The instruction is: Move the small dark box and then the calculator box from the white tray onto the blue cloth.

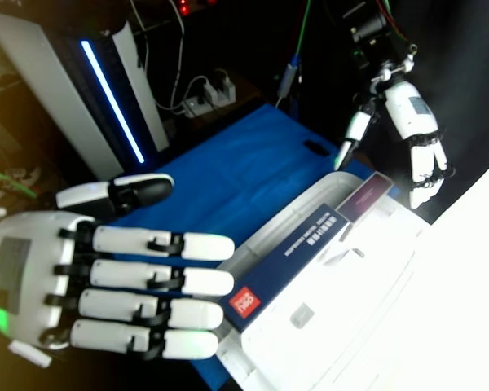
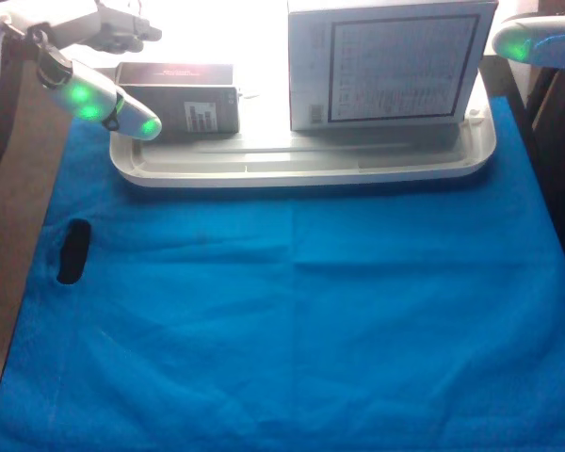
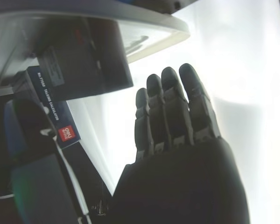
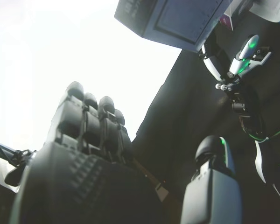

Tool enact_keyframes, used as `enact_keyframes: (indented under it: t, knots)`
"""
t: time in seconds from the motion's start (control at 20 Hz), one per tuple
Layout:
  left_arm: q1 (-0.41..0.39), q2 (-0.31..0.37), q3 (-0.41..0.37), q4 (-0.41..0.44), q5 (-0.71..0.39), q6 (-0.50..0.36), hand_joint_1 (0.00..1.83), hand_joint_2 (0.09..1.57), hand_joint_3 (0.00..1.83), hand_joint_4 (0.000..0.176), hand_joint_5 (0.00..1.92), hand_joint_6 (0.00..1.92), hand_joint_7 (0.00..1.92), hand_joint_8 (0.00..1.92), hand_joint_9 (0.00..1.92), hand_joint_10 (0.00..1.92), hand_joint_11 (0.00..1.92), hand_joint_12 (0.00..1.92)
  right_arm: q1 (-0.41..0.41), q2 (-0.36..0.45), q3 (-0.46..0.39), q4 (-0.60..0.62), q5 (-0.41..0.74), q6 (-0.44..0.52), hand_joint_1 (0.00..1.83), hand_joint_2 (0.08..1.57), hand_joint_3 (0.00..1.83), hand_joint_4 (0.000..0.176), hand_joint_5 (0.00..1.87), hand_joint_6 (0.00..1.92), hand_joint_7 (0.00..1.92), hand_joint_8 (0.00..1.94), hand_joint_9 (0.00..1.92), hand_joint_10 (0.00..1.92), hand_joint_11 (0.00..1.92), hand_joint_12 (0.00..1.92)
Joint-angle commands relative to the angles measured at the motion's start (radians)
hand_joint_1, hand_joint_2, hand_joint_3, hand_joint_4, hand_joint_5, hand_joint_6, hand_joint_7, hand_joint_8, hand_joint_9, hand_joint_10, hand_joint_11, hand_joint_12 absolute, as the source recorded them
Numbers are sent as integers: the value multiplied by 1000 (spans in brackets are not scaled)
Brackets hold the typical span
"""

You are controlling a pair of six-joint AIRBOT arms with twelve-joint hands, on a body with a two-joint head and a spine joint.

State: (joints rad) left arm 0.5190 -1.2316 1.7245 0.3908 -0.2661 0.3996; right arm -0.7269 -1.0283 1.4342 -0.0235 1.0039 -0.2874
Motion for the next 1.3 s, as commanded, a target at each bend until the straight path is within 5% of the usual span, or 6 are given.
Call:
enact_keyframes:
  t: [0.0, 0.55, 0.85, 0.95, 1.1, 1.25]
  knots:
    - [-4, -3, 7, -16, -86, -6, 904, 826, 6, 60, 431, 7, 507, 5, 472, 8, 101, 658, 14, -1, 4, 34, 115, 9, 528, 882, 0, 0, 115, 0, 218, 7, 103, 7, 125, 83]
    - [2, -26, 30, -37, -116, -21, 1205, 1182, 13, 0, 963, 925, 719, 1470, 758, 739, 419, 1525, 14, -3, 3, 31, 115, 11, 524, 889, 0, 0, 116, 4, 221, 7, 107, 5, 123, 86]
    - [1, 17, 15, -114, -178, -27, 1187, 1213, 0, 0, 929, 1103, 647, 1441, 541, 562, 84, 1375, 14, -7, 3, 29, 116, 11, 545, 897, 4, 0, 119, 4, 242, 9, 118, 6, 127, 90]
    - [1, 63, -21, -120, -249, -84, 1018, 1135, 0, 128, 928, 1054, 671, 208, 444, 330, 1, 1339, 14, -7, 2, 29, 116, 11, 536, 907, 7, 0, 112, 0, 250, 10, 132, 10, 126, 89]
    - [1, 119, -79, -117, -306, -89, 1074, 1107, 0, 44, 991, 957, 779, 103, 473, 377, 0, 1292, 14, -7, 2, 29, 116, 11, 533, 936, 16, 0, 109, 0, 245, 6, 140, 11, 136, 92]
    - [2, 183, -153, -114, -374, -89, 1041, 1126, 2, 85, 943, 1032, 787, 42, 514, 356, 24, 1350, 14, -7, 2, 29, 116, 11, 533, 945, 12, 0, 135, 9, 254, 7, 157, 13, 156, 100]
